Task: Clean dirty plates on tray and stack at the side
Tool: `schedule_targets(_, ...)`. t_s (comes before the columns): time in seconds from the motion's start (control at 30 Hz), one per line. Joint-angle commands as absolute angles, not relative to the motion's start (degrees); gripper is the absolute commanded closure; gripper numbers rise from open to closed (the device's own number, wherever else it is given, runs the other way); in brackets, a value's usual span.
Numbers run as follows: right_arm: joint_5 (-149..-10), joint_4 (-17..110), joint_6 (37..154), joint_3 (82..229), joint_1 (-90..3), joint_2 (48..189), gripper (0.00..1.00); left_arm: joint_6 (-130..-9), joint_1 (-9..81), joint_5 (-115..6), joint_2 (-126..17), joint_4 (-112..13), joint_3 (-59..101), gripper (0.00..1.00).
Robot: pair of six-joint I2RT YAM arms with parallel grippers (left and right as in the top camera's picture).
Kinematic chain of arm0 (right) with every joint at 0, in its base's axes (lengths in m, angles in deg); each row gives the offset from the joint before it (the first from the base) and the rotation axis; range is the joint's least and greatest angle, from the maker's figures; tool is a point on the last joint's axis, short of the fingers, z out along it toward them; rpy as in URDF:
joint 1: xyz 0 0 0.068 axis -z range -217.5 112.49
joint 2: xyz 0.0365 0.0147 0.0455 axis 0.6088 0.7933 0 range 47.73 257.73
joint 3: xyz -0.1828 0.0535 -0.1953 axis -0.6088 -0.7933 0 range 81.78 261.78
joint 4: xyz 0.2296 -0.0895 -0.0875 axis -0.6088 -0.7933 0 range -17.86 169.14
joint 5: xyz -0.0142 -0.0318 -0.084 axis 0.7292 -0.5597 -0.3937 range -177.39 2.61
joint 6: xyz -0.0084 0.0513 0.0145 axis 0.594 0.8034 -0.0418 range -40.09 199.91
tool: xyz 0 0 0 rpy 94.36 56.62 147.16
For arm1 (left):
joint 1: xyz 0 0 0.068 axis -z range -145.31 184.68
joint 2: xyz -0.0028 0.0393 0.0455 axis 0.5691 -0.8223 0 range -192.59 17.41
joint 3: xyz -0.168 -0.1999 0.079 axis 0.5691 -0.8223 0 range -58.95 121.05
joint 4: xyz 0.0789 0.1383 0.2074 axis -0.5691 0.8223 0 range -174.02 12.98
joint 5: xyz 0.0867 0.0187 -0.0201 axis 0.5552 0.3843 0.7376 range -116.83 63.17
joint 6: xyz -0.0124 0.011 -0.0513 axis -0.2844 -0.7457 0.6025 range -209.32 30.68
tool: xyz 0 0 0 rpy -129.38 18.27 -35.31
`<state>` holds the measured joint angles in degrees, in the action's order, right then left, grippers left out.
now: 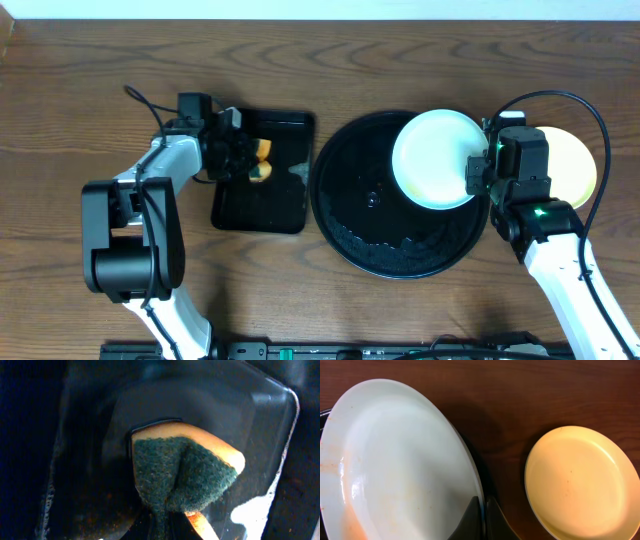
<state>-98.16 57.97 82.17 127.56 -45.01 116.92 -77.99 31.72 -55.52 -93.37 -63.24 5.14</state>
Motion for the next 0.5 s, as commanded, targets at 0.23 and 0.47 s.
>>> schedule_targets(0.23,-99.2,58.4,81.3,128.0,-45.8,116.3,0.99,-83.2,33.5,-76.5,-94.3,-64.2,4.5,0.93)
schedule_targets(0.47,-99.2,58.3,81.4,128.0,-45.8,116.3,0.99,-79.4,35.4,-48.0,-94.4,-58.8,4.5,0.92)
